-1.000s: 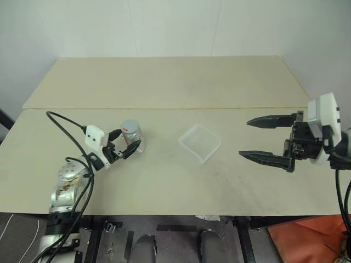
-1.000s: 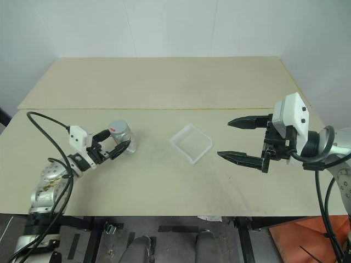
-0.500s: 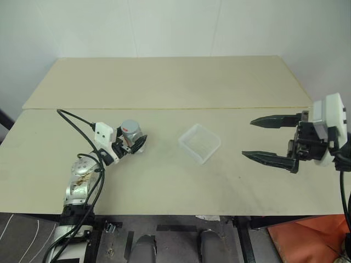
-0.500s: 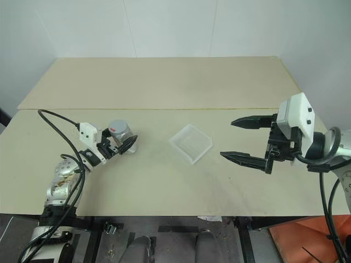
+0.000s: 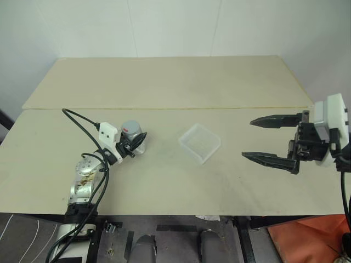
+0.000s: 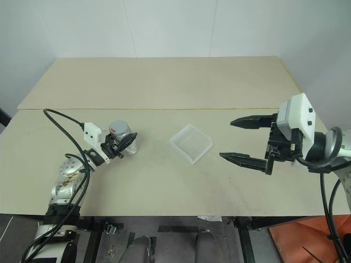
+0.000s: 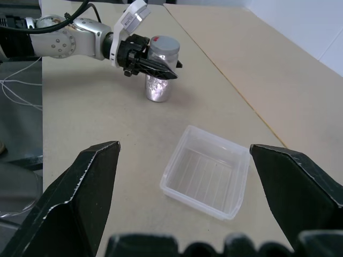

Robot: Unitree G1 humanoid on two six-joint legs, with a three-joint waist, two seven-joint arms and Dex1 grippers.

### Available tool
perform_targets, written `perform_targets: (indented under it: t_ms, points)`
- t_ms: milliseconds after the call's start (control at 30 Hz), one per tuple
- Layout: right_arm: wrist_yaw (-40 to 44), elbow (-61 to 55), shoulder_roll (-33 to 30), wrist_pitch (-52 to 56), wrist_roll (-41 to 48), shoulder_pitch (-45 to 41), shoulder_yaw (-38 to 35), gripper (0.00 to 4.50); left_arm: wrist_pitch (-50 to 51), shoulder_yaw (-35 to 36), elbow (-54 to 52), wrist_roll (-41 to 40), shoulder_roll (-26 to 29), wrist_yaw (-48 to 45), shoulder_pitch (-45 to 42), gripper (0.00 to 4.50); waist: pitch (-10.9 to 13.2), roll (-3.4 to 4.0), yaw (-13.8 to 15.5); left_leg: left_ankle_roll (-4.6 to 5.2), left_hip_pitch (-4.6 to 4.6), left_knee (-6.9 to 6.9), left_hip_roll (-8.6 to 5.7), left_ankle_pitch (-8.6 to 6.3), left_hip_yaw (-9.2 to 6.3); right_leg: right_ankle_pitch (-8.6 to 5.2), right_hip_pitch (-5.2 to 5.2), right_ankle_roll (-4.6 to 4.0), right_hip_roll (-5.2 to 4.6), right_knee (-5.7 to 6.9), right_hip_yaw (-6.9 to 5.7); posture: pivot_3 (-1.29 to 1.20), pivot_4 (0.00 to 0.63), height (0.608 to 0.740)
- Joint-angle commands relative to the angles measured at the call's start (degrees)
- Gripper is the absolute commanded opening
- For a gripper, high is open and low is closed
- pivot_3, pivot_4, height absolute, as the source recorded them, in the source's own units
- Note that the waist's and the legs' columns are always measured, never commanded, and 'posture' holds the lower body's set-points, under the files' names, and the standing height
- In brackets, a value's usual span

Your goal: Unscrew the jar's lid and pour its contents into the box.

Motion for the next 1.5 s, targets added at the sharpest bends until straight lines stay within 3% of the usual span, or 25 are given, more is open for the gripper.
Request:
perform_targets:
  t_ms: [33,433,733,967,1500]
  points:
    - [-0.62,-1.37,-0.34,-0.59,1.27,-0.84,-1.74,4.50,0.07,-0.38,-1.67,-0.62,0.91,-1.46,-1.78,1.95,0.00,0.00,0.02,0.00,0.00,0.00,0.00,0.00,0.00,0.00,0.00,0.00,0.00,0.00,0.00,0.00,0.150,0.740]
    - [-10.10,-1.18,8.51,1.97,2.42,-13.57,9.77,4.50,17.63,-6.35,-5.75,-9.82,12.38,-25.90,-16.97,1.95,0.01,0.00,-0.42,-0.01,0.00,0.00,0.00,0.01,-0.01,-0.01,-0.02,0.01,0.02,0.02,0.00,0.00,0.150,0.740]
    - [-23.87,5.45,20.62,11.66,-1.72,-31.32,22.29,4.50,14.49,-12.01,2.93,-8.97,4.04,-35.58,-30.03,1.95,0.01,0.01,-0.36,-0.07,-0.07,0.00,-0.01,0.04,-0.06,-0.01,-0.05,0.00,0.02,-0.01,-0.04,0.00,0.150,0.740]
    - [-26.54,4.87,23.86,14.92,-2.07,-34.05,23.90,4.50,10.75,-13.76,9.13,-6.95,0.22,-39.09,-33.61,1.95,0.01,0.01,-0.52,-0.14,-0.47,0.02,-0.02,0.09,-0.08,0.00,-0.60,-0.01,0.02,0.20,-0.03,0.00,0.150,0.740]
    - [-27.09,4.52,26.33,16.55,-4.30,-34.97,25.39,4.50,9.13,-13.34,11.08,-5.65,-0.84,-41.20,-34.83,1.95,0.01,0.01,-1.78,-0.13,-0.50,0.02,-0.02,0.09,-0.10,0.00,-0.62,-0.01,0.02,0.25,-0.02,0.00,0.150,0.740]
